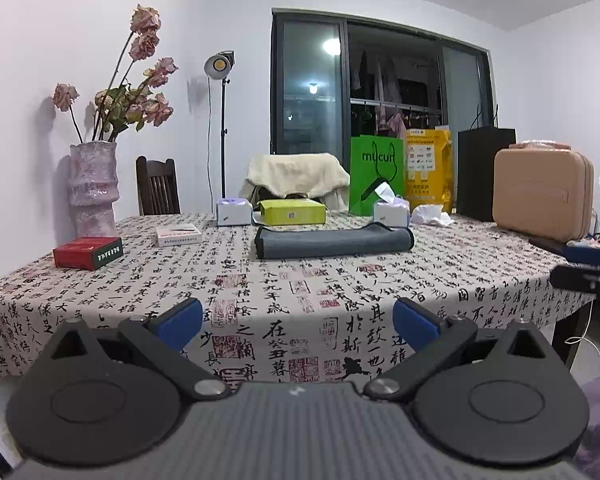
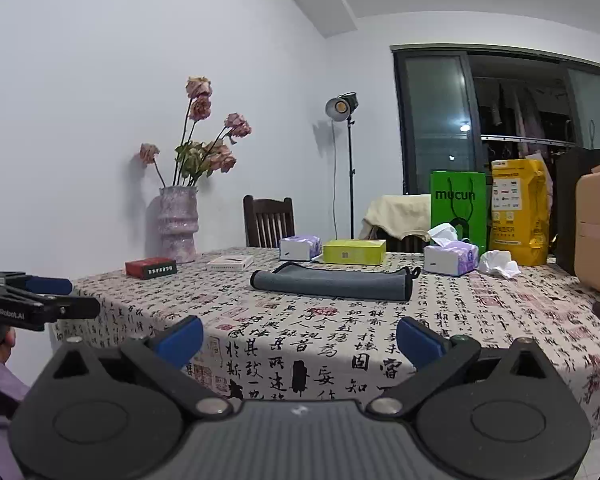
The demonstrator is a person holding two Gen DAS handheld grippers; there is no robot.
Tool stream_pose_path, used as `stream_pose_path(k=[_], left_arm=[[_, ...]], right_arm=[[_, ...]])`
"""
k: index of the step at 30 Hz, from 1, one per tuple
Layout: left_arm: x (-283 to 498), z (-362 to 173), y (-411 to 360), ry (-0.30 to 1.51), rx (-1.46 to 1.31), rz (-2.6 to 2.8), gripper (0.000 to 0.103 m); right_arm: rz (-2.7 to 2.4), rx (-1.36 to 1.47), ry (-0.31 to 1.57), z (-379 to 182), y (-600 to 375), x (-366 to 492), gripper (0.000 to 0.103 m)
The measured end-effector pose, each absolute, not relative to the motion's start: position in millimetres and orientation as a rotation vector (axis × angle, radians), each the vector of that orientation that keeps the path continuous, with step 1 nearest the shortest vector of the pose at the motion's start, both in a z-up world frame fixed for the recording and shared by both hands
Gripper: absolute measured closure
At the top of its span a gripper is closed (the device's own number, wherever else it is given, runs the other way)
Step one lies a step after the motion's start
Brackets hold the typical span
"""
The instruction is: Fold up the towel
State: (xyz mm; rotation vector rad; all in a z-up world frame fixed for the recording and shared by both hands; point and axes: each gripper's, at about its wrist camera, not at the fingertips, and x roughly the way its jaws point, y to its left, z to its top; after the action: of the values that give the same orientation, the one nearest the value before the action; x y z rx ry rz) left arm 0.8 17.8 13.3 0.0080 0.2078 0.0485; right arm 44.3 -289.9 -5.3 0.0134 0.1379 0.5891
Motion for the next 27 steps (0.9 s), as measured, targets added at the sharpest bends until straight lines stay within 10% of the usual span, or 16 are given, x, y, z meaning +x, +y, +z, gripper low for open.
stream_pose_path(k=[27], left_arm=[[-7.8, 11.9, 16.6, 0.222, 0.013, 0.01, 0.0]], right_arm=[[0.599, -0.002, 0.13, -11.7, -286.2, 37.0, 0.0]])
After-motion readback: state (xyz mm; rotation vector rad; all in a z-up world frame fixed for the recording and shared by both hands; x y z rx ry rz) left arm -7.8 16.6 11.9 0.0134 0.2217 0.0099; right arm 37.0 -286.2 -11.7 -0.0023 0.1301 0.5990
